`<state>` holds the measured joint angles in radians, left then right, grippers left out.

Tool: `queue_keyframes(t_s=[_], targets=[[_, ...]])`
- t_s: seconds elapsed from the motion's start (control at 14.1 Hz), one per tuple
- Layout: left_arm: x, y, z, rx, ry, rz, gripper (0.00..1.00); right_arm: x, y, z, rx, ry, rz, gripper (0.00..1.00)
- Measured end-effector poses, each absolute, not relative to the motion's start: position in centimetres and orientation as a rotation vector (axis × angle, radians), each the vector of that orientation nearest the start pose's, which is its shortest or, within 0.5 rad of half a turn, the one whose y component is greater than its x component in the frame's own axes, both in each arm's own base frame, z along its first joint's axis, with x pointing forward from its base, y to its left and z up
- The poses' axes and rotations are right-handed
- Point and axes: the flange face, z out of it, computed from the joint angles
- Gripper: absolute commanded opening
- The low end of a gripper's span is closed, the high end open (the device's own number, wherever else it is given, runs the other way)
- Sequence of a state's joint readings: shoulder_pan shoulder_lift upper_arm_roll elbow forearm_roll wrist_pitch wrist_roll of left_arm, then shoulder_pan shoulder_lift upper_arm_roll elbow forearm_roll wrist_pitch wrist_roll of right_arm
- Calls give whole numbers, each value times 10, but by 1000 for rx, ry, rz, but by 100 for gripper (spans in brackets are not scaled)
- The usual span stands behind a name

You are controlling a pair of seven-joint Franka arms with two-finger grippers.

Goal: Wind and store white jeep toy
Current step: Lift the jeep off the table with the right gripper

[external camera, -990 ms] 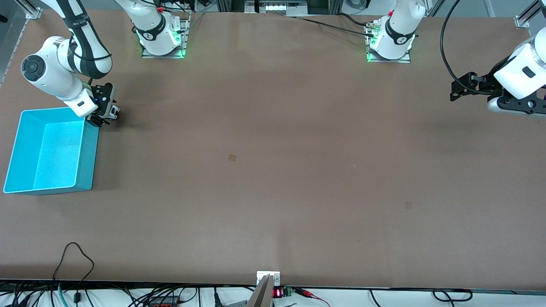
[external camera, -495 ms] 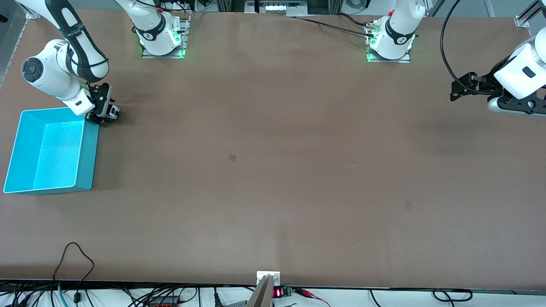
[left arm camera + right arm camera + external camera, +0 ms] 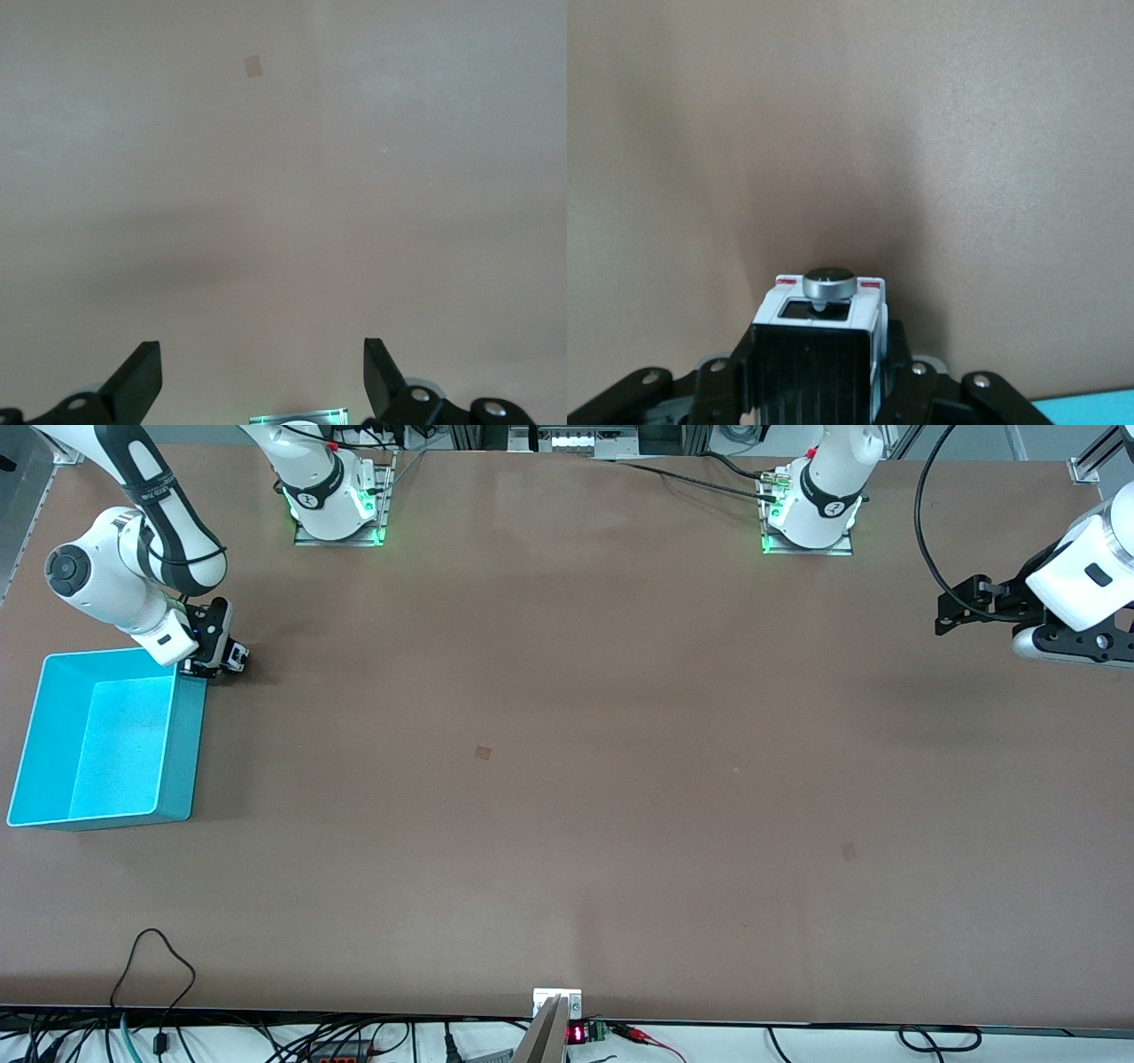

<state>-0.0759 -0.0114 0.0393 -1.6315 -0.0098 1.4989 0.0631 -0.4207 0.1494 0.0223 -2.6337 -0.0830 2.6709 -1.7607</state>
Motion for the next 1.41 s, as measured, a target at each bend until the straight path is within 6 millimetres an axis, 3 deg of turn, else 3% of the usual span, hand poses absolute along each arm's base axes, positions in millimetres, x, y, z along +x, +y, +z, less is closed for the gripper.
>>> queue_keyframes(t_s=[0.28, 0.57, 0.92, 1.13, 1.41], targets=[[541, -21, 597, -3144, 157, 191, 100, 393, -138, 187, -2324, -1978, 133, 0], [541, -21, 597, -3144, 157, 191, 100, 403, -112, 196, -2433, -1788, 213, 0], [539, -21, 596, -3143, 157, 207, 100, 444, -89, 238, -2628, -1545, 234, 0], [539, -21, 596, -3143, 157, 209, 100, 474, -87, 266, -2792, -1356, 172, 0], [539, -20, 596, -3142, 156, 209, 100, 500, -89, 294, -2965, -1074, 83, 0]])
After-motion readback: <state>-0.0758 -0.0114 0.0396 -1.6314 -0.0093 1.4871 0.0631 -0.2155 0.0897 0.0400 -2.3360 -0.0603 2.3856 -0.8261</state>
